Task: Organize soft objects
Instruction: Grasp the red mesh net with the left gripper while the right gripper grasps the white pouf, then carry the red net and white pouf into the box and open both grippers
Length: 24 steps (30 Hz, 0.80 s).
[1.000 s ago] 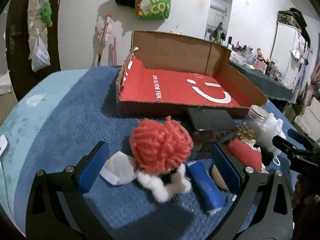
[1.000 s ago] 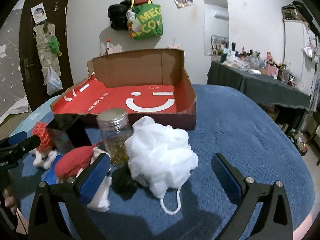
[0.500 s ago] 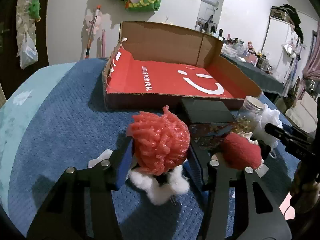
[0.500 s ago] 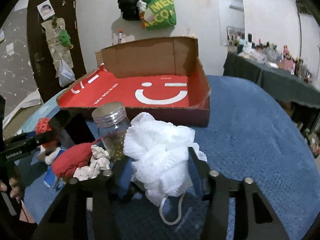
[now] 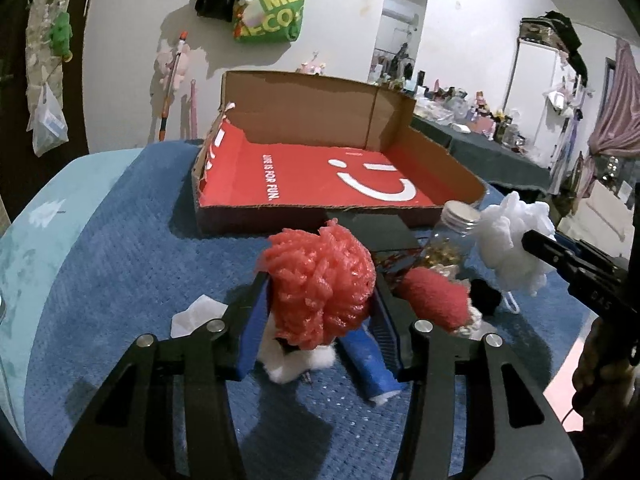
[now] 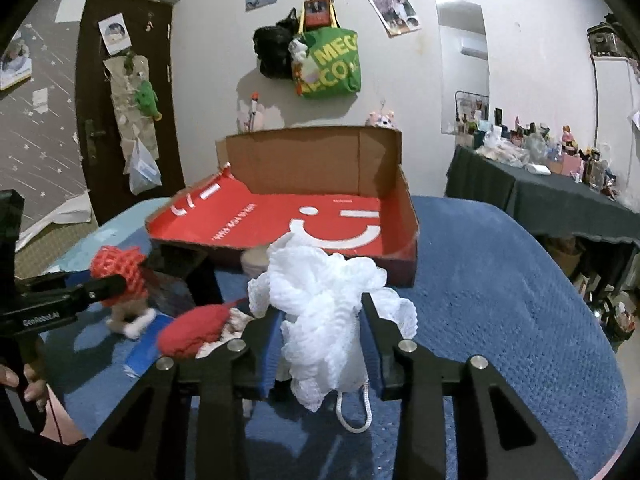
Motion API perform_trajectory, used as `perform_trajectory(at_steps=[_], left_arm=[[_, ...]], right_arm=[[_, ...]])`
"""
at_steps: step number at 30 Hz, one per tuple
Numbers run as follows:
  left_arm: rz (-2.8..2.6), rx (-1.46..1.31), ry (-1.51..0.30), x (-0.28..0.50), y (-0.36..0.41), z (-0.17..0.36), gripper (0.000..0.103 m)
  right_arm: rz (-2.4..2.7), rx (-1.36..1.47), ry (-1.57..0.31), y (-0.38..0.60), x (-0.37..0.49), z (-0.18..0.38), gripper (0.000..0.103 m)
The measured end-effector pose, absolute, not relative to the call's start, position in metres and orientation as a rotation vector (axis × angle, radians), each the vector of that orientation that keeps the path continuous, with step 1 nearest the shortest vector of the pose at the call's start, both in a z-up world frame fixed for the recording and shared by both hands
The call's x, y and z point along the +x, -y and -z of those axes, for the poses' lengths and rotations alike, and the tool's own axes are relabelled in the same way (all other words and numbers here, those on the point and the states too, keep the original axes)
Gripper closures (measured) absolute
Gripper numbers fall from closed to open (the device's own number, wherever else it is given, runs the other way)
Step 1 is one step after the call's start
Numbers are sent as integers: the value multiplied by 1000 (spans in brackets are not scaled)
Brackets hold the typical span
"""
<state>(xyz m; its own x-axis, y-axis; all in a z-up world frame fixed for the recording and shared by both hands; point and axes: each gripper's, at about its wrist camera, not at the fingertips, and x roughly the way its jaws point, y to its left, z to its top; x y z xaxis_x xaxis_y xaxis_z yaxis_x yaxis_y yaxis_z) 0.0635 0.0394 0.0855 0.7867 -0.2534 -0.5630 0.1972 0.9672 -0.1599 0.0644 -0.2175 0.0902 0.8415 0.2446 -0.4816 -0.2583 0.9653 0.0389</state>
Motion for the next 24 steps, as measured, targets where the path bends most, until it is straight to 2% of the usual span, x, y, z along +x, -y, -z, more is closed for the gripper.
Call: perform_trajectory(at_steps=[24], left_arm=[[308,-51,-524,34,-25,-115,60]], right_arm=[[-323,-33,-420,207,39,-111,72]])
